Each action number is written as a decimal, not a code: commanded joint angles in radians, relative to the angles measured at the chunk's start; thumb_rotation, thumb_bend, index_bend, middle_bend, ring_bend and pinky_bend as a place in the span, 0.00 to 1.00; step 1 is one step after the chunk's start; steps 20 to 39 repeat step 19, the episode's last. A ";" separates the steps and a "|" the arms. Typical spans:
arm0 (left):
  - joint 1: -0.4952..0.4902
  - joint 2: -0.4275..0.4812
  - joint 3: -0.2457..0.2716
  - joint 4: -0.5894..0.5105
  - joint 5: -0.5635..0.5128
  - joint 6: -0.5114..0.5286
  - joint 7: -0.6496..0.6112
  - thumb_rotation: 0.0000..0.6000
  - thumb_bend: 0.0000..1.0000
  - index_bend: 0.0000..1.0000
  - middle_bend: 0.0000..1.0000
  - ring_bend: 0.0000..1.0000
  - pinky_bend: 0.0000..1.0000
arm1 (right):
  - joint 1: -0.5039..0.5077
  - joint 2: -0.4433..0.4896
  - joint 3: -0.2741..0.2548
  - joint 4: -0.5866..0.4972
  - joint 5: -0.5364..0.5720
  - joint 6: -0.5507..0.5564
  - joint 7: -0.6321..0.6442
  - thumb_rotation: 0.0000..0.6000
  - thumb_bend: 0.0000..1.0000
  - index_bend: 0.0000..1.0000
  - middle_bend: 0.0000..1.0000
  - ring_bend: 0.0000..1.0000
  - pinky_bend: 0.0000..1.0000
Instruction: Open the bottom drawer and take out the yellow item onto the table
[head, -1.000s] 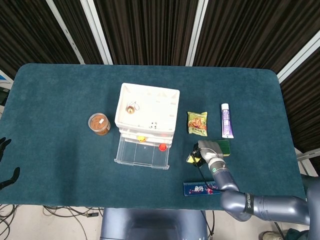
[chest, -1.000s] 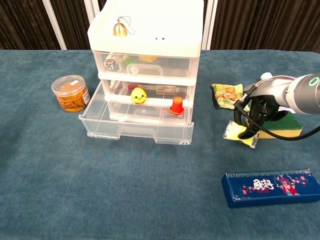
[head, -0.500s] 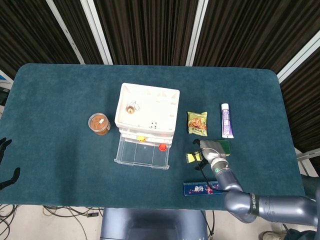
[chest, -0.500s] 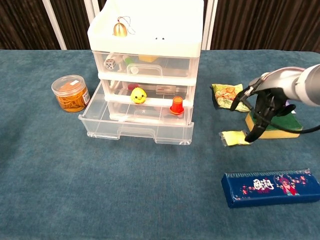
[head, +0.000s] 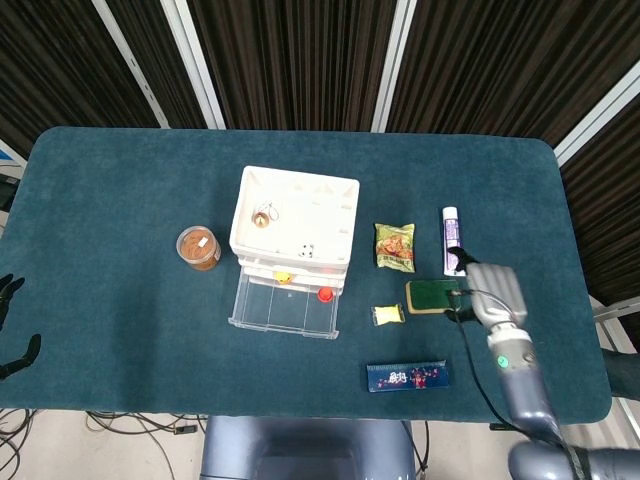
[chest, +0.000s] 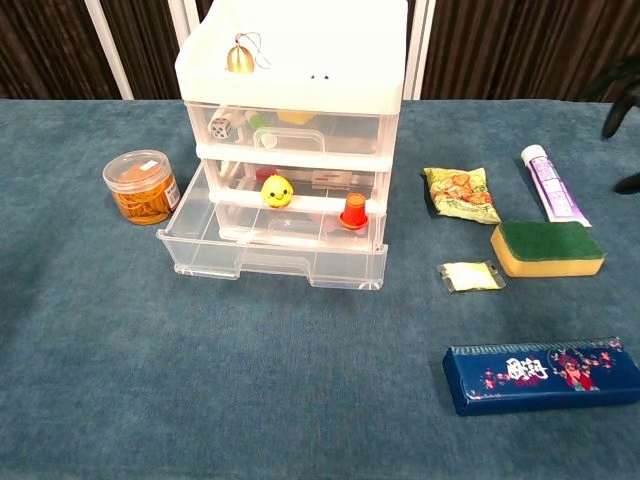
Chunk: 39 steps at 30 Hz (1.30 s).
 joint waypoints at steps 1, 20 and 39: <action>0.001 0.000 0.000 -0.001 0.001 0.003 0.002 1.00 0.42 0.04 0.00 0.00 0.00 | -0.193 0.003 -0.157 0.046 -0.254 0.187 0.037 1.00 0.04 0.14 0.16 0.33 0.32; 0.006 0.003 0.000 -0.006 0.035 0.034 0.001 1.00 0.42 0.02 0.00 0.00 0.00 | -0.459 -0.160 -0.212 0.373 -0.612 0.402 0.026 1.00 0.04 0.08 0.08 0.22 0.25; 0.006 0.003 0.000 -0.006 0.035 0.034 0.001 1.00 0.42 0.02 0.00 0.00 0.00 | -0.459 -0.160 -0.212 0.373 -0.612 0.402 0.026 1.00 0.04 0.08 0.08 0.22 0.25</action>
